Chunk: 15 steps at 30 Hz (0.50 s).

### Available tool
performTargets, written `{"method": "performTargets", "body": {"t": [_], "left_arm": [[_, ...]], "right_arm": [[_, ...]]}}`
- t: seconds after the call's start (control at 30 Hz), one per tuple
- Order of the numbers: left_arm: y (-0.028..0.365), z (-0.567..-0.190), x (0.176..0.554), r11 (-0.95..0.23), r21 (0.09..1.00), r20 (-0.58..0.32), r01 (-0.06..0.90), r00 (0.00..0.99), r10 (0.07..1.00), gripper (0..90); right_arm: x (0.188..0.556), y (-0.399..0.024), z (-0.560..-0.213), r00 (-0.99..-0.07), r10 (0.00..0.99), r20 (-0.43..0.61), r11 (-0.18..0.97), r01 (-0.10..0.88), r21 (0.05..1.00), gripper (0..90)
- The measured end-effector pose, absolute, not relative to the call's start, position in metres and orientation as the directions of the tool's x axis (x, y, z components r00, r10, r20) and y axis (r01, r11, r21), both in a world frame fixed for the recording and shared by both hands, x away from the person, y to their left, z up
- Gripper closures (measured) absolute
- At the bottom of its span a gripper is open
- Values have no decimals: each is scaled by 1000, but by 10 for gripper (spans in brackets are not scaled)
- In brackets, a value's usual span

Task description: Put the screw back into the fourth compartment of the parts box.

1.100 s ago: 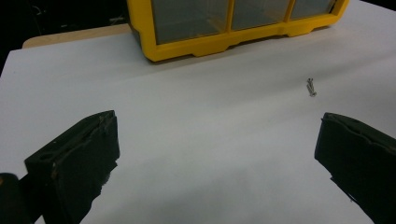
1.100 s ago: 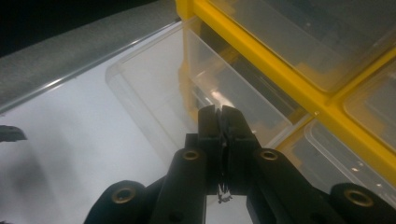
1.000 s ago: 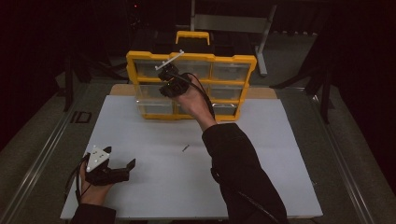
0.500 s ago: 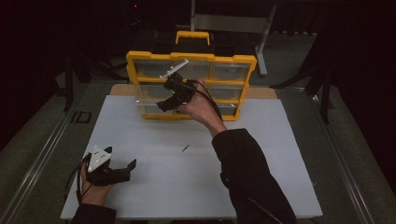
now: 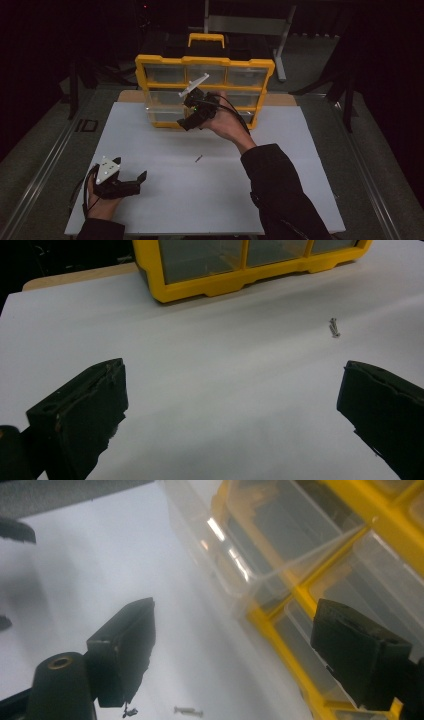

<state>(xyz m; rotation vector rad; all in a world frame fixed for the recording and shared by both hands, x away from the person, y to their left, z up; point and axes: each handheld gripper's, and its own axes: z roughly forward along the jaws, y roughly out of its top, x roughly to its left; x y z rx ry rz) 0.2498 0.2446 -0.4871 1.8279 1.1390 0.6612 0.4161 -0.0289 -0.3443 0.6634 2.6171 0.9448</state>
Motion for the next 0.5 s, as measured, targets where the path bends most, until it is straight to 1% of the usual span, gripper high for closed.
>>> {"method": "performTargets", "body": {"t": [0.2,0.5], "left_arm": [[244,-487,250,-217,870,-2,443,444,896,7],[244,-487,250,-219,869,0,443,443,897,6]], "right_arm": [[413,-36,-356,-864,492,-109,705,322,632,184],[405,-42,-372,-883,451,-132,745,290,601,193]]}}
